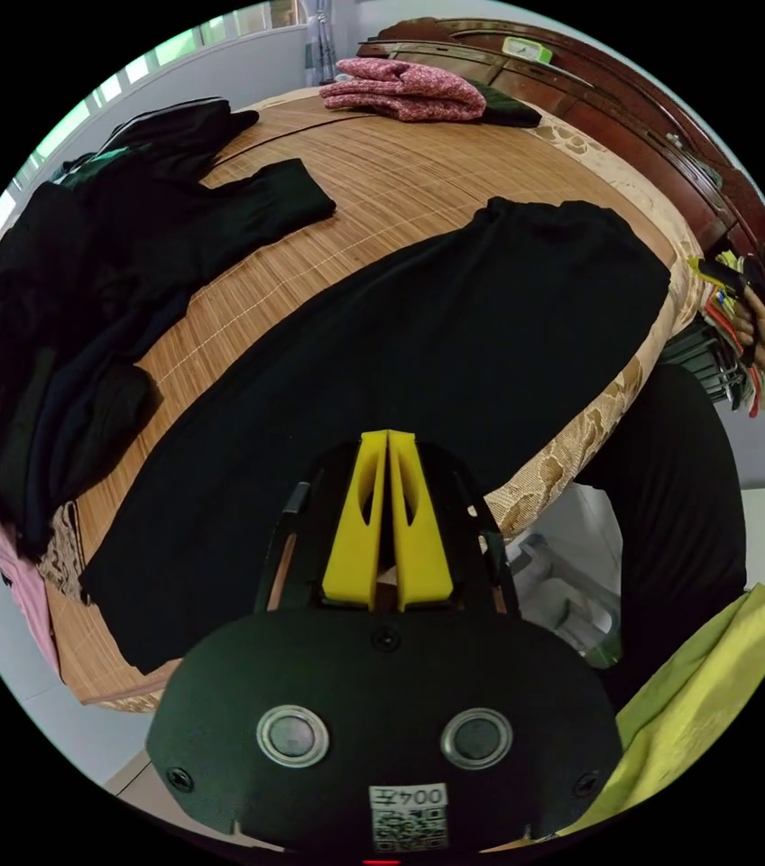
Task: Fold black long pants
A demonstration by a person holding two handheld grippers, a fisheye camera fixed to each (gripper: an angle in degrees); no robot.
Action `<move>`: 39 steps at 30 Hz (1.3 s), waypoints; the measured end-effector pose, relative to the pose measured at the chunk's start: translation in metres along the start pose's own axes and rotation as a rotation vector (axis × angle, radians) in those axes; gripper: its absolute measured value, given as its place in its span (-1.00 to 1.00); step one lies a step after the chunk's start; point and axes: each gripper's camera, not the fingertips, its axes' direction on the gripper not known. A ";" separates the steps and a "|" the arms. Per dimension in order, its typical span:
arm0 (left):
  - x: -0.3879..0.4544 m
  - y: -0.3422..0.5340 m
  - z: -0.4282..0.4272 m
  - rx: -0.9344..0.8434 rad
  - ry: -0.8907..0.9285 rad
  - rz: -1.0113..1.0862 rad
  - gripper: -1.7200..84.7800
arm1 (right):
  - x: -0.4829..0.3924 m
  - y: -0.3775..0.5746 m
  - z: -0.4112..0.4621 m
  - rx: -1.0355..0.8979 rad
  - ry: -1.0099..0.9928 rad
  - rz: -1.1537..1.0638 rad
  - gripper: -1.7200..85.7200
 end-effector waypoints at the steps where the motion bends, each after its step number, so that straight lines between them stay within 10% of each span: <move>1: 0.001 0.009 0.009 0.002 -0.016 0.001 -0.95 | -0.027 0.005 0.009 -0.025 -0.009 -0.060 -0.81; 11: -0.011 0.101 0.095 0.055 -0.091 0.026 -0.92 | -0.137 0.026 0.060 -0.117 0.209 -0.192 -0.91; 21: -0.211 0.384 0.141 0.405 -0.006 -0.533 -0.90 | -0.165 0.034 0.064 -0.107 0.189 -0.191 -0.93; 28: -0.355 0.548 0.233 0.305 -0.058 -0.762 -0.95 | -0.194 0.044 0.072 -0.093 0.308 -0.246 -0.94; 39: -0.462 0.579 0.413 0.181 0.114 -0.673 -0.94 | -0.171 0.049 0.072 -0.099 0.129 -0.119 -0.96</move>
